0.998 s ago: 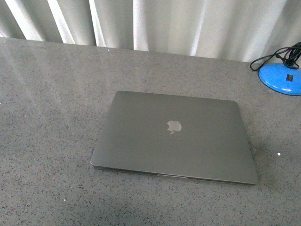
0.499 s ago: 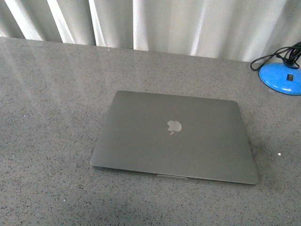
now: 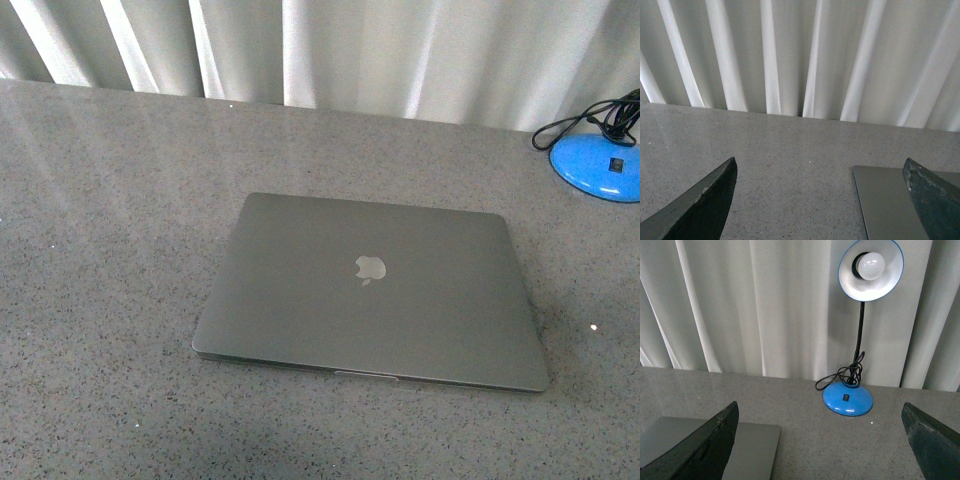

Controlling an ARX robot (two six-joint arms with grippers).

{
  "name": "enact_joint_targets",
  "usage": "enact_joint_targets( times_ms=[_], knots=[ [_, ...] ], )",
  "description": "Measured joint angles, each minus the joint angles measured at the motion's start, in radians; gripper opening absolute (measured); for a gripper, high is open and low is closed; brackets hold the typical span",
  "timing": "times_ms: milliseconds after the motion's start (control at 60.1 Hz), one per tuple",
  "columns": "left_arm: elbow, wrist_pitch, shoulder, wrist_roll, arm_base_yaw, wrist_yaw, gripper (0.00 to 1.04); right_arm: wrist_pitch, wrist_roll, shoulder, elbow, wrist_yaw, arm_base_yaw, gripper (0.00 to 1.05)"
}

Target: Close laptop

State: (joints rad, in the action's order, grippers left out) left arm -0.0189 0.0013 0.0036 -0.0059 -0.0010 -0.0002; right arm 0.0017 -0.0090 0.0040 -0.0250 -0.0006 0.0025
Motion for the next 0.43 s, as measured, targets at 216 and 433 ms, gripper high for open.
enact_joint_targets(
  times_ms=[216, 433],
  knots=[
    [0.000, 0.000, 0.000, 0.000, 0.000, 0.000, 0.98, 0.000, 0.000, 0.000, 0.000, 0.000, 0.000, 0.95],
    [0.000, 0.000, 0.000, 0.000, 0.000, 0.000, 0.98, 0.000, 0.000, 0.000, 0.000, 0.000, 0.000, 0.95]
  ],
)
